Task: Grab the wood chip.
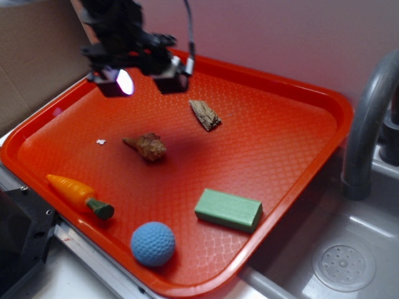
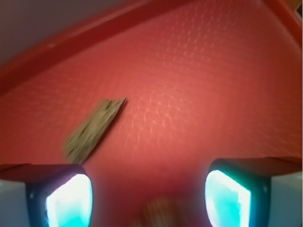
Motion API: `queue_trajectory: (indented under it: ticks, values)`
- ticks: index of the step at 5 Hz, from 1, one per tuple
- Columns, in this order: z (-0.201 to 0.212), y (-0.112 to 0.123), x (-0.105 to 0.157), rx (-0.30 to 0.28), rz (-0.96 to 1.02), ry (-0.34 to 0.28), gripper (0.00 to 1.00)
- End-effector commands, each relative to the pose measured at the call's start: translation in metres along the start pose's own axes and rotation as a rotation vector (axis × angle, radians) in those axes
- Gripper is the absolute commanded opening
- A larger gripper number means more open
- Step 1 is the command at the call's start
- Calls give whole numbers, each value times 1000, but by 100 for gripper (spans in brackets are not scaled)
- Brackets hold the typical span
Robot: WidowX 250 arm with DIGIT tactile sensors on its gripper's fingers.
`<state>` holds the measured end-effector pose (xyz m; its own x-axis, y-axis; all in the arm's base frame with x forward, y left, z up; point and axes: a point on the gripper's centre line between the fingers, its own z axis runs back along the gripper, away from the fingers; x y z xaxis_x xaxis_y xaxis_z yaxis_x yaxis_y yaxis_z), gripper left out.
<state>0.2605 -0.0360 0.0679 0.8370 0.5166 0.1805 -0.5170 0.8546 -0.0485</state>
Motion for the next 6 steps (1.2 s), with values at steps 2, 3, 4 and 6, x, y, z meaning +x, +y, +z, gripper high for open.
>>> queue_trajectory:
  ticks: [2, 3, 4, 6]
  values:
    - [-34, -42, 16, -153, 72, -55, 100]
    - [-39, -45, 17, -145, 52, -20, 100]
    - [-40, -46, 15, -133, 55, -6, 100]
    - [-1, -30, 6, -154, 0, 21, 100]
